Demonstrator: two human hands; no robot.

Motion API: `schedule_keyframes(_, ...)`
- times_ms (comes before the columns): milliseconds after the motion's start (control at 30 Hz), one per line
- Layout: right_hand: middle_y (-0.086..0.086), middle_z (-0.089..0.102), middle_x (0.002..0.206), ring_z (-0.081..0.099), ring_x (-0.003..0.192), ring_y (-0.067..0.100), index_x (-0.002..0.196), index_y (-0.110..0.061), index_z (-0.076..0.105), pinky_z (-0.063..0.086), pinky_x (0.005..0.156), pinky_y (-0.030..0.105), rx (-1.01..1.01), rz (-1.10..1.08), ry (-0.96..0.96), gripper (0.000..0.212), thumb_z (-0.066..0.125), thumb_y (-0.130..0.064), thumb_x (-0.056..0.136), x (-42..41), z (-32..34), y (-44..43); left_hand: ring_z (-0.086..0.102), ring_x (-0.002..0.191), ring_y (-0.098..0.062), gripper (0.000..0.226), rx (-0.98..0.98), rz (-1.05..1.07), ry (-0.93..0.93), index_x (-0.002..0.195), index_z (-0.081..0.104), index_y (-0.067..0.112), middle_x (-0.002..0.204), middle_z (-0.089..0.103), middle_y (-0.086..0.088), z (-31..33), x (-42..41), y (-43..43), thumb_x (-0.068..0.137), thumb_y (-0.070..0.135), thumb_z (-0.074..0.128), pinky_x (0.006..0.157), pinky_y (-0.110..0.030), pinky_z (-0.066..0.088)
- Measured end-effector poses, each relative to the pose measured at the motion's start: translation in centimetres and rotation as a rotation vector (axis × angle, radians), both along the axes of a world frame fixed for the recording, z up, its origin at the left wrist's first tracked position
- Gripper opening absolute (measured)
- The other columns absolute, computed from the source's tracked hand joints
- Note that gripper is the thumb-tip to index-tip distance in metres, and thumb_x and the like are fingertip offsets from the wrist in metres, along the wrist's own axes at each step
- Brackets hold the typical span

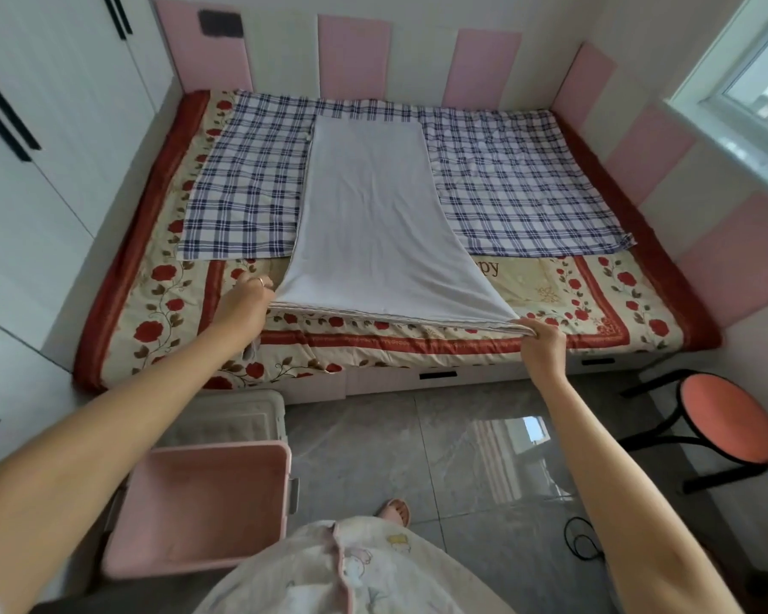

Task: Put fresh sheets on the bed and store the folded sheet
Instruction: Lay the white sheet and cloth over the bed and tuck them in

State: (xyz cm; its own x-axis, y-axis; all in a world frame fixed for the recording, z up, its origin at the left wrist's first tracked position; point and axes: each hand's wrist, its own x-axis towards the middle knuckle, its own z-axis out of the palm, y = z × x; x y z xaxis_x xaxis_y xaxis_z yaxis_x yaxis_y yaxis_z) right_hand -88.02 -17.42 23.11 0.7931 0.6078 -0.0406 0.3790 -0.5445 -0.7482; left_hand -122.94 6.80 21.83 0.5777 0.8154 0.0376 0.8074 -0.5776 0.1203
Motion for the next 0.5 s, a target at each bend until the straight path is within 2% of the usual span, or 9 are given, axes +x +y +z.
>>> schedule_keyframes(67,0.021,0.061,0.122,0.051,0.056,0.027,0.117,-0.002,0.064,0.035,0.038,0.017,0.005,-0.014,0.000,0.049,0.037,0.016,0.081,-0.4,0.3,0.0,0.056,0.106,-0.033,0.019,0.010,-0.003,-0.017,0.080,0.065,0.002,0.105,0.062,-0.017,-0.1,-0.4,-0.1,0.077,-0.014,0.054,0.073,-0.036,0.051)
schedule_keyframes(100,0.022,0.061,0.121,0.057,0.064,0.033,0.119,-0.001,0.063,0.043,0.046,0.021,-0.009,-0.020,0.006,0.048,0.037,0.016,0.082,-0.6,0.4,-0.1,0.059,0.097,-0.033,0.022,0.012,-0.009,-0.046,0.079,0.064,0.001,0.090,0.062,-0.016,-0.1,-0.7,-0.3,0.080,-0.016,0.050,0.070,-0.036,0.051)
schedule_keyframes(133,0.022,0.061,0.120,0.061,0.080,0.039,0.121,0.001,0.061,0.049,0.059,0.027,-0.026,-0.024,0.016,0.047,0.038,0.016,0.083,-0.8,0.4,-0.3,0.059,0.091,-0.032,0.025,0.006,-0.019,-0.089,0.079,0.062,0.001,0.079,0.059,-0.014,-0.3,-0.9,-0.3,0.082,-0.017,0.045,0.070,-0.036,0.051)
schedule_keyframes(200,0.023,0.061,0.119,0.058,0.106,0.040,0.121,0.005,0.059,0.048,0.083,0.035,-0.068,-0.005,0.025,0.043,0.039,0.015,0.084,-1.0,0.0,-0.8,0.060,0.083,-0.031,0.027,-0.085,-0.040,-0.154,0.078,0.058,0.002,0.071,0.055,-0.011,-0.6,-1.3,-0.3,0.084,-0.018,0.040,0.070,-0.037,0.050)
schedule_keyframes(233,0.024,0.063,0.116,0.057,0.108,0.038,0.116,0.007,0.062,0.045,0.085,0.034,-0.096,0.025,0.019,0.039,0.039,0.014,0.084,-1.1,-0.3,-0.9,0.060,0.077,-0.030,0.027,-0.159,-0.049,-0.163,0.078,0.056,0.002,0.070,0.055,-0.010,-0.6,-1.4,-0.3,0.084,-0.018,0.038,0.067,-0.037,0.050)
schedule_keyframes(300,0.026,0.066,0.095,0.059,0.092,0.038,0.090,0.005,0.069,0.044,0.073,0.034,-0.152,0.122,0.010,0.030,0.040,0.013,0.083,-1.7,-1.0,-1.2,0.057,0.067,-0.030,0.025,-0.270,-0.038,-0.175,0.076,0.053,0.002,0.068,0.054,-0.011,-1.0,-1.3,-0.9,0.083,-0.016,0.036,0.060,-0.040,0.048)
schedule_keyframes(367,0.014,0.061,0.070,0.055,0.072,0.029,0.069,-0.013,0.062,0.037,0.058,0.030,-0.222,0.223,0.008,0.035,0.041,0.012,0.081,-2.4,-1.8,-1.5,0.053,0.065,-0.029,0.021,-0.326,-0.006,-0.177,0.074,0.051,0.000,0.067,0.052,-0.013,-1.3,-1.2,-1.9,0.083,-0.011,0.036,0.057,-0.036,0.041)
schedule_keyframes(433,0.007,0.056,0.065,0.049,0.065,0.022,0.064,-0.021,0.056,0.033,0.055,0.029,-0.291,0.295,0.028,0.040,0.039,0.012,0.079,-3.3,-2.5,-1.8,0.052,0.069,-0.029,0.020,-0.375,0.000,-0.137,0.076,0.053,0.001,0.072,0.055,-0.015,-1.7,-1.4,-2.7,0.085,-0.004,0.036,0.059,-0.035,0.038)
schedule_keyframes(500,0.008,0.056,0.065,0.048,0.062,0.021,0.060,-0.025,0.055,0.033,0.055,0.030,-0.334,0.329,0.045,0.045,0.037,0.012,0.078,-4.4,-3.1,-2.7,0.050,0.071,-0.027,0.019,-0.455,-0.028,-0.031,0.077,0.051,0.006,0.073,0.055,-0.011,-2.6,-2.1,-3.3,0.088,0.001,0.036,0.058,-0.033,0.033)
